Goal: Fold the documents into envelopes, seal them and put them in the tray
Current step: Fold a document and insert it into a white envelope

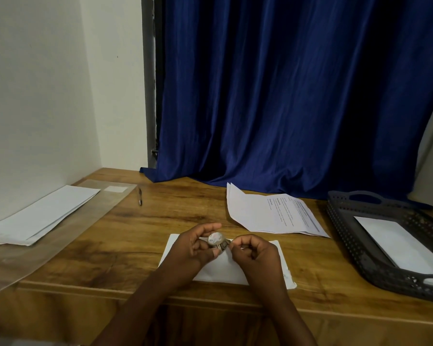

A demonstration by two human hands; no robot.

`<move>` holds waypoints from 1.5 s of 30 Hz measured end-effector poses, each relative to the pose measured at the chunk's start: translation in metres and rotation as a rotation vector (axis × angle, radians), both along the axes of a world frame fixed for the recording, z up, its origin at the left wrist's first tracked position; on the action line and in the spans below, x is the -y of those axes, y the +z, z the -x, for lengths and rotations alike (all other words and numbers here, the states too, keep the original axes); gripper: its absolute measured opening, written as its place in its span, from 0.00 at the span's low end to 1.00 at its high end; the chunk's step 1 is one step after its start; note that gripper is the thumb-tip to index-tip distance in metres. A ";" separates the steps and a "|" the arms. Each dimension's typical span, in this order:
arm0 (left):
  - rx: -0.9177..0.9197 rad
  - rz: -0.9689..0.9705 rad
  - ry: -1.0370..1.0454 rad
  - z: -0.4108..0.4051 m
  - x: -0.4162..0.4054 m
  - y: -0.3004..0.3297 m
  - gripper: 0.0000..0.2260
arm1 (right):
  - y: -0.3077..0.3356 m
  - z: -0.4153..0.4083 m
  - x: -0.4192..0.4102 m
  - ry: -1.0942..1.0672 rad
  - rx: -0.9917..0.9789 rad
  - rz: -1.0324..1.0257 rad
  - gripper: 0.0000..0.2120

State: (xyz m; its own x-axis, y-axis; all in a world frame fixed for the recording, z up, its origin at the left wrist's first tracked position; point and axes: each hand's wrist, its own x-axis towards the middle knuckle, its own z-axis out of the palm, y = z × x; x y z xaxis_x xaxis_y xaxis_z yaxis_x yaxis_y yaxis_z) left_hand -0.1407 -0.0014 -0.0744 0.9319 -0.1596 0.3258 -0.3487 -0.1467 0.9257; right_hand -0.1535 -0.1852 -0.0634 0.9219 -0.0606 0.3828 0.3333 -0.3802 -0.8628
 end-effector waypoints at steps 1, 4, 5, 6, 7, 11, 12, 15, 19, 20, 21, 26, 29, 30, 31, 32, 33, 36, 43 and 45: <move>0.000 -0.002 0.005 0.000 0.000 0.000 0.22 | 0.000 0.000 0.000 -0.002 0.001 -0.007 0.08; -0.002 -0.001 0.030 -0.001 -0.001 0.001 0.21 | 0.000 0.000 0.001 0.000 0.011 -0.042 0.08; -0.004 0.005 0.036 -0.001 -0.001 0.000 0.20 | 0.000 0.000 0.001 0.001 0.012 -0.052 0.08; -0.008 0.008 0.041 -0.001 -0.001 0.000 0.19 | 0.000 0.000 0.001 0.003 0.013 -0.061 0.08; -0.011 0.009 0.045 -0.001 -0.001 0.000 0.19 | 0.000 0.001 0.001 0.003 0.013 -0.070 0.08; -0.002 0.006 0.067 0.000 0.000 0.002 0.18 | 0.000 0.001 0.002 -0.010 0.021 -0.130 0.09; -0.007 0.012 0.072 0.000 0.000 0.002 0.18 | 0.000 0.001 0.003 -0.015 0.020 -0.150 0.08; -0.010 0.004 0.074 0.001 0.000 0.003 0.18 | 0.002 0.002 0.003 -0.014 0.012 -0.177 0.08; 0.049 0.005 0.086 0.004 0.001 0.008 0.19 | 0.003 0.001 0.003 -0.008 -0.005 -0.196 0.07; 0.073 0.023 0.101 0.005 0.001 0.010 0.19 | 0.003 0.000 0.004 -0.011 -0.015 -0.196 0.07; 0.099 0.044 0.129 0.006 0.000 0.012 0.20 | 0.003 0.000 0.004 -0.012 -0.023 -0.193 0.07; 0.151 0.044 0.259 0.015 -0.026 0.026 0.21 | 0.003 0.001 0.003 0.021 -0.049 -0.176 0.03; 0.124 -0.145 0.448 0.018 -0.061 0.028 0.21 | 0.003 0.002 0.003 0.047 -0.053 -0.144 0.03; 0.106 -0.228 0.521 0.019 -0.075 0.027 0.21 | 0.004 0.003 0.003 0.053 -0.061 -0.139 0.03; 0.082 -0.303 0.585 0.019 -0.089 0.025 0.22 | 0.005 0.004 0.002 0.058 -0.071 -0.133 0.03; 0.059 -0.363 0.633 0.020 -0.102 0.024 0.23 | 0.006 0.005 0.001 0.060 -0.079 -0.126 0.04; 0.044 -0.416 0.660 0.021 -0.114 0.022 0.23 | 0.005 0.004 0.001 0.058 -0.083 -0.117 0.04; 0.026 -0.545 0.668 0.025 -0.133 0.017 0.23 | 0.006 0.004 0.000 0.036 -0.095 -0.096 0.06; 0.036 -0.647 0.698 0.022 -0.119 0.014 0.32 | 0.008 0.005 0.001 0.103 -0.064 -0.217 0.12; 0.152 -0.655 0.682 0.024 -0.096 0.017 0.32 | 0.012 0.006 0.004 0.096 -0.086 -0.298 0.10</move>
State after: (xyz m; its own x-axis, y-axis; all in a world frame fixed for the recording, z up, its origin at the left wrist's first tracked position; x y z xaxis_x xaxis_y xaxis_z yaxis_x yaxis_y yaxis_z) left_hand -0.1642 0.0948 -0.0576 0.8468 0.2084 0.4893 -0.1063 -0.8351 0.5397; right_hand -0.1597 -0.1889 -0.0513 0.9569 -0.0699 0.2818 0.2764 -0.0773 -0.9579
